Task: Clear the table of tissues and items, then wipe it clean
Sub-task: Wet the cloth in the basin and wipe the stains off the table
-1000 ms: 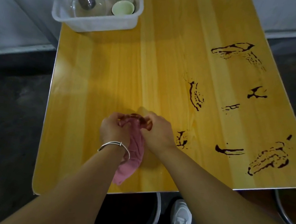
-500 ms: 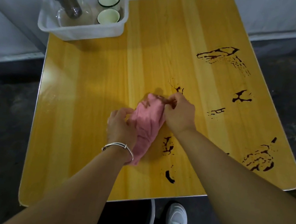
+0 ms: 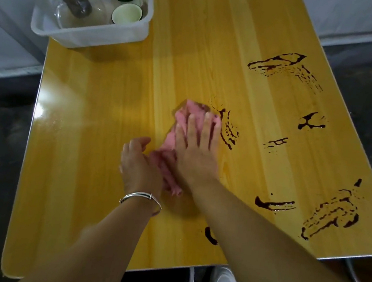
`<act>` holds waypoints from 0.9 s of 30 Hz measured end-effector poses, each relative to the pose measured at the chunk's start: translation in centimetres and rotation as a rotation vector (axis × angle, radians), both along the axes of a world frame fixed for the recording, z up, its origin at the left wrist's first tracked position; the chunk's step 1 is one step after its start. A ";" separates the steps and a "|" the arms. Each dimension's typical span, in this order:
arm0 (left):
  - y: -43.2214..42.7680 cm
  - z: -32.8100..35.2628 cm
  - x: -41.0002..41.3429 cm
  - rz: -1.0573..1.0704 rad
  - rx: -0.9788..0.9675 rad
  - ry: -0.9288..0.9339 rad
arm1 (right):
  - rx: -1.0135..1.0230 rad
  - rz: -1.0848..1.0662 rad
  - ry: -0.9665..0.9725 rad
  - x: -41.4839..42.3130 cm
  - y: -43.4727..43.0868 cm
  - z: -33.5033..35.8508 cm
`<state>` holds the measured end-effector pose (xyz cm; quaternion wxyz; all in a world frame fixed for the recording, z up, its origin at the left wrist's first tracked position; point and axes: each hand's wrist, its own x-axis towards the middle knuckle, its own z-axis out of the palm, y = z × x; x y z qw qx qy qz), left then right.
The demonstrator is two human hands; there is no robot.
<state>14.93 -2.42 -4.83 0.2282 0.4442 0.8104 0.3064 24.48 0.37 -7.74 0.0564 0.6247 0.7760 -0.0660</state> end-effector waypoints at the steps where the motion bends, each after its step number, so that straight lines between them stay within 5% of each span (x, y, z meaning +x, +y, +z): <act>1: 0.2 -0.3 0.3 -0.006 -0.006 0.012 | 0.003 -0.047 -0.024 1.2 1.6 -0.1; 8: 1.4 -1.3 1.8 -0.085 0.024 0.102 | -0.066 -0.404 0.103 3.7 2.6 0.5; 16: 2.4 -2.0 2.1 -0.168 0.028 0.114 | -0.029 -0.014 0.082 3.7 3.5 0.5; 23: 1.7 -1.8 1.4 -0.145 -0.007 0.070 | -0.082 -0.425 0.047 4.6 2.9 1.4; 27: 1.0 -1.5 0.2 -0.114 -0.010 0.063 | -0.138 -0.284 0.045 -1.1 -1.4 0.5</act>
